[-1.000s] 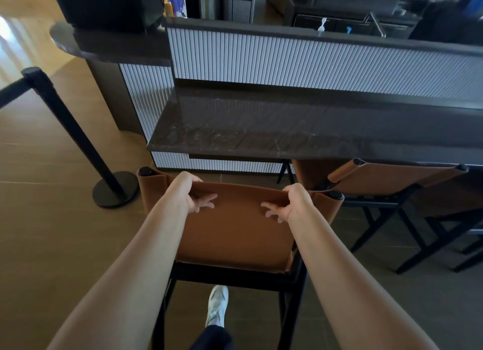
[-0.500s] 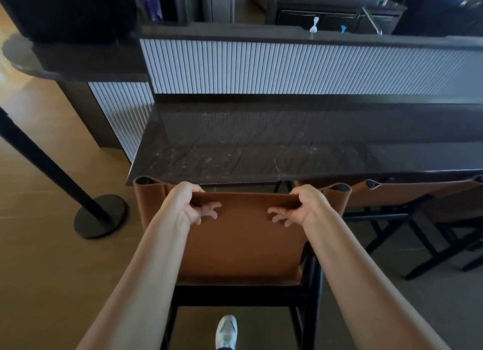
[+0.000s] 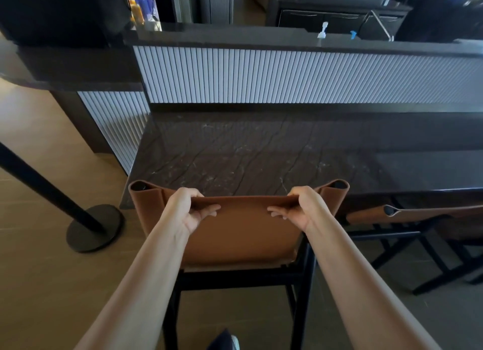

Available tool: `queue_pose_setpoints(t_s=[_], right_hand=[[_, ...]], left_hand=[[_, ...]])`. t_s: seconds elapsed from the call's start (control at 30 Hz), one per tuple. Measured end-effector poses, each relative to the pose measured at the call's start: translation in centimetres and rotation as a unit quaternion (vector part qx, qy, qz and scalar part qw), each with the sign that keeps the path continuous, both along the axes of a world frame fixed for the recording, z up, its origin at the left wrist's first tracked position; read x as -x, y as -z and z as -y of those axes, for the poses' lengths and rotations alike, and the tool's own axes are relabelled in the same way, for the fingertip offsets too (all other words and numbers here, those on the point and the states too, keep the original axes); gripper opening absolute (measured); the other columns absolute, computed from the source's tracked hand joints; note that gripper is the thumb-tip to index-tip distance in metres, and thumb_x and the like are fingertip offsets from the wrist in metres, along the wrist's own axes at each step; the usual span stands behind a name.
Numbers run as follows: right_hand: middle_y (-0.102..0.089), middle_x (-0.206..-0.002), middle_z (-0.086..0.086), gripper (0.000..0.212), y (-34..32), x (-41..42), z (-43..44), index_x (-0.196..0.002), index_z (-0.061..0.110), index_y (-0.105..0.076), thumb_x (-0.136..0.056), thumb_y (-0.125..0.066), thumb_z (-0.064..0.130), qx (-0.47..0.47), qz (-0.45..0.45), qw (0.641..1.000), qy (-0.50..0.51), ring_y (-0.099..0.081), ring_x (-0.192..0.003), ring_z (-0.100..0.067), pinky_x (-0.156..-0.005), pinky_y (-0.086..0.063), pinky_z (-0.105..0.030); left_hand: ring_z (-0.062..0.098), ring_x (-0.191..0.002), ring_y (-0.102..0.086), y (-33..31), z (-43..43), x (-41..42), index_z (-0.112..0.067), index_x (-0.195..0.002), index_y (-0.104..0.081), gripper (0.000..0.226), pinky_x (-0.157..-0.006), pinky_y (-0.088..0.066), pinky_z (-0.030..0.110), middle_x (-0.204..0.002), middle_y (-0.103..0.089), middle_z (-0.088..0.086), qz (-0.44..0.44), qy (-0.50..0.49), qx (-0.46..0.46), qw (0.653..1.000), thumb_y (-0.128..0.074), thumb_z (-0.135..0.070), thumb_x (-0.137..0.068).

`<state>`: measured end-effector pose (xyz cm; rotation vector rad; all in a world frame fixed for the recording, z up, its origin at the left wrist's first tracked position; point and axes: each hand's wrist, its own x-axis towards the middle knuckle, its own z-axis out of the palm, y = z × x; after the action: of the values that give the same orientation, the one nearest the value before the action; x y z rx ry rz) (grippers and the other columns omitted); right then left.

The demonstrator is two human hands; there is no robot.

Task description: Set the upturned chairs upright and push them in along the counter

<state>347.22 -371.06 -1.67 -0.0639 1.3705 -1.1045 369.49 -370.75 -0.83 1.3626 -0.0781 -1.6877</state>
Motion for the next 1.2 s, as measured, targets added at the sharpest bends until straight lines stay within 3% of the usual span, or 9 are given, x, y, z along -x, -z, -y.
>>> queue_pose_setpoints(t_s=[0.07,0.17,0.3,0.4,0.5,0.67,0.87,1.03,1.2], right_hand=[[-0.041,-0.124,-0.034,0.034,0.6,-0.1,0.1,-0.125,-0.007,-0.040,-0.091,-0.041,-0.007,0.023,-0.010,1.000,-0.012,-0.053,-0.106,-0.056,-0.084,-0.056,-0.054],[-0.046,-0.113,-0.023,0.021,2.1,-0.3,-0.3,-0.108,-0.004,-0.050,-0.089,-0.043,-0.011,0.046,-0.004,0.999,-0.009,-0.058,-0.094,-0.044,-0.072,-0.058,-0.052],[-0.046,-0.111,-0.023,0.041,4.7,-0.5,-0.7,-0.126,-0.003,-0.047,-0.088,-0.041,-0.016,0.029,0.001,1.000,0.009,-0.056,-0.095,-0.046,-0.066,-0.057,-0.053],[-0.047,-0.115,-0.027,0.043,5.2,0.1,-0.3,-0.129,-0.003,-0.044,-0.088,-0.040,-0.017,0.024,-0.003,0.999,0.022,-0.057,-0.094,-0.047,-0.071,-0.056,-0.055],[-0.048,-0.107,-0.024,0.028,5.4,0.5,-0.1,-0.112,-0.002,-0.048,-0.090,-0.039,-0.016,0.030,0.010,0.999,0.025,-0.056,-0.092,-0.045,-0.081,-0.053,-0.056],[-0.048,-0.103,-0.024,0.026,5.8,0.4,-0.1,-0.109,-0.003,-0.049,-0.090,-0.040,-0.016,0.032,0.018,0.999,0.019,-0.056,-0.094,-0.044,-0.087,-0.052,-0.058],[-0.049,-0.106,-0.024,0.019,6.1,0.8,-0.2,-0.098,-0.001,-0.052,-0.090,-0.043,-0.015,0.034,0.022,0.999,0.009,-0.057,-0.099,-0.045,-0.080,-0.055,-0.056],[-0.045,-0.124,-0.026,0.019,6.5,0.6,0.2,-0.100,0.000,-0.051,-0.088,-0.045,-0.014,0.024,0.021,0.999,0.017,-0.055,-0.109,-0.047,-0.067,-0.059,-0.054],[-0.043,-0.130,-0.027,0.019,6.6,0.4,-0.3,-0.102,-0.001,-0.051,-0.089,-0.044,-0.013,0.007,0.025,0.999,0.030,-0.053,-0.111,-0.046,-0.064,-0.059,-0.054]], left_hand=[[0.060,-0.108,-0.049,0.8,0.2,-0.3,0.006,-0.088,-0.048,0.009,-0.065,-0.059,0.047,-0.105,-0.044,0.031,-0.006,-0.011,0.011,1.000,-0.039,0.009,-0.090],[0.051,-0.093,-0.055,2.8,-0.2,-0.4,0.003,-0.086,-0.051,0.014,-0.060,-0.059,0.048,-0.113,-0.043,0.026,-0.012,-0.067,0.022,0.997,-0.040,0.011,-0.089],[0.040,-0.084,-0.057,5.7,-1.1,0.3,0.008,-0.130,-0.045,0.042,-0.083,-0.054,0.053,-0.113,-0.048,0.017,0.004,-0.091,0.019,0.996,-0.039,0.016,-0.088],[0.039,-0.087,-0.058,6.0,-0.9,1.2,0.005,-0.126,-0.045,0.039,-0.087,-0.053,0.052,-0.096,-0.047,0.010,0.003,-0.094,0.013,0.995,-0.040,0.015,-0.089],[0.038,-0.088,-0.059,5.9,-0.5,1.4,0.002,-0.121,-0.048,0.036,-0.081,-0.056,0.050,-0.110,-0.045,0.014,0.011,-0.093,0.007,0.996,-0.041,0.015,-0.088],[0.036,-0.096,-0.058,7.1,-0.3,0.7,-0.008,-0.149,-0.030,0.068,-0.060,-0.060,0.046,-0.126,-0.045,0.020,0.001,-0.085,0.021,0.996,-0.044,0.015,-0.086],[0.032,-0.093,-0.057,6.4,-0.5,0.7,0.001,-0.107,-0.050,0.016,-0.080,-0.055,0.046,-0.100,-0.047,0.015,-0.018,-0.046,0.004,0.999,-0.049,0.009,-0.092],[0.043,-0.118,-0.050,6.3,-0.1,0.6,-0.005,-0.128,-0.045,0.040,-0.082,-0.054,0.046,-0.121,-0.042,0.018,-0.012,-0.039,0.003,0.999,-0.053,0.010,-0.091],[0.043,-0.113,-0.055,6.3,-0.5,0.4,-0.006,-0.091,-0.049,0.016,-0.083,-0.056,0.046,-0.124,-0.045,0.025,-0.009,-0.016,-0.025,1.000,-0.053,0.010,-0.090]])
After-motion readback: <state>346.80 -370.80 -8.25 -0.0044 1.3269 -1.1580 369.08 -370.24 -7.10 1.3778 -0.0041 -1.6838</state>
